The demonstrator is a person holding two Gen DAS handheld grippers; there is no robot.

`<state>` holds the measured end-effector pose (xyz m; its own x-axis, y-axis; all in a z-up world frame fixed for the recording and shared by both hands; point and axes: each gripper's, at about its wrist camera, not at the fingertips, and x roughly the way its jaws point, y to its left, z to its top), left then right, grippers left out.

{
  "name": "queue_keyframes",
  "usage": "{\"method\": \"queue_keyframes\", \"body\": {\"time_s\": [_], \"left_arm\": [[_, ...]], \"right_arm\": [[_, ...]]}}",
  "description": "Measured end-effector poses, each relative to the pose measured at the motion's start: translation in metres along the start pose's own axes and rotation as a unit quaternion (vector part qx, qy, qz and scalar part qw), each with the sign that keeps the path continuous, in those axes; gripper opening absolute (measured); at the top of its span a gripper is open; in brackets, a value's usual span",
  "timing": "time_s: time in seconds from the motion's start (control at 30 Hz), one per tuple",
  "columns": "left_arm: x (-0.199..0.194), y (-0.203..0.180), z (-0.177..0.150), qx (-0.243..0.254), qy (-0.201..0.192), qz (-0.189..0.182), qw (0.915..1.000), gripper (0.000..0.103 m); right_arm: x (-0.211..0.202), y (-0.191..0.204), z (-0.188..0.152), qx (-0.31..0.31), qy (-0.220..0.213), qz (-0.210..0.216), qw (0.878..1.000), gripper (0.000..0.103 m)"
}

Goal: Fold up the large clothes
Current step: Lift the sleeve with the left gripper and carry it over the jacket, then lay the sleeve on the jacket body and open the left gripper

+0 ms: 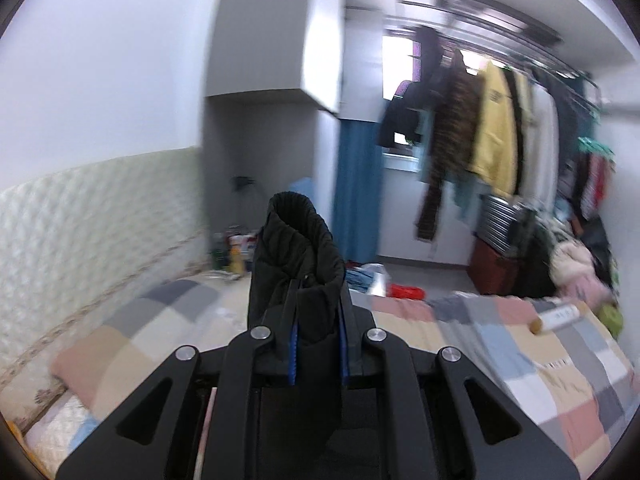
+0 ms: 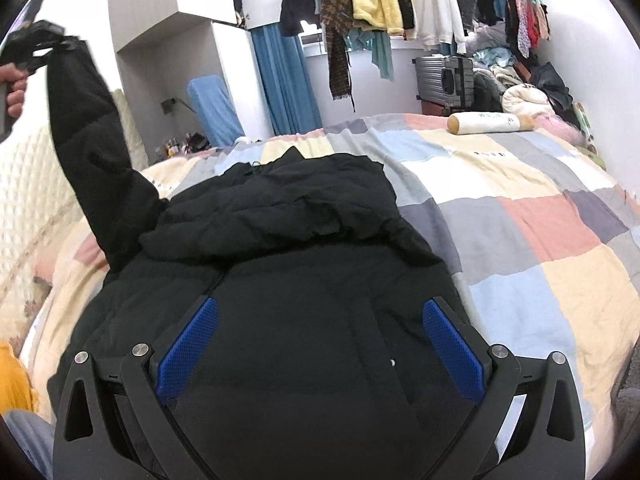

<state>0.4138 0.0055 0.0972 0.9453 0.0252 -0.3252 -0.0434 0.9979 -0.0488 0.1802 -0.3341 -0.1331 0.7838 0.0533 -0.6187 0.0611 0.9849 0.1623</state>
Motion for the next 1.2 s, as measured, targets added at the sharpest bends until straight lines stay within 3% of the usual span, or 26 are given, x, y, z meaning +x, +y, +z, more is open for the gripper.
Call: {"method": "queue_keyframes", "body": {"time_s": [0.23,0.53,0.63,0.83,0.93,1.07,1.13,1.2], "left_arm": [[0.016,-0.126,-0.060,0.075,0.027,-0.073,0.9941,0.016],[0.059,-0.239,-0.172,0.137,0.110,-0.157,0.9718,0.017],[0.074,-0.264,-0.211,0.156,0.139,-0.175,0.9621,0.017],[0.110,-0.289,-0.271,0.178,0.210,-0.162,0.9477,0.017],[0.112,-0.296,-0.277,0.198,0.203,-0.150,0.9471,0.017],[0.101,-0.291,-0.268,0.180,0.214,-0.168,0.9452,0.019],[0.093,-0.286,-0.259,0.166,0.216,-0.186,0.9440,0.031],[0.084,-0.280,-0.249,0.161,0.210,-0.186,0.9463,0.082]], "right_arm": [[-0.005,-0.012,0.000,0.011,-0.007,-0.001,1.000,0.103],[-0.005,-0.039,0.002,0.047,-0.019,-0.003,0.999,0.103],[0.001,-0.047,0.003,0.060,-0.016,-0.003,0.998,0.103],[0.019,-0.062,0.003,0.074,-0.005,-0.010,0.997,0.103],[0.027,-0.069,0.003,0.078,-0.005,-0.012,0.997,0.103],[0.037,-0.076,0.000,0.086,0.004,-0.014,0.996,0.103],[0.037,-0.078,0.002,0.097,0.002,-0.010,0.995,0.103],[0.032,-0.076,0.003,0.095,-0.007,-0.009,0.995,0.103]]}}
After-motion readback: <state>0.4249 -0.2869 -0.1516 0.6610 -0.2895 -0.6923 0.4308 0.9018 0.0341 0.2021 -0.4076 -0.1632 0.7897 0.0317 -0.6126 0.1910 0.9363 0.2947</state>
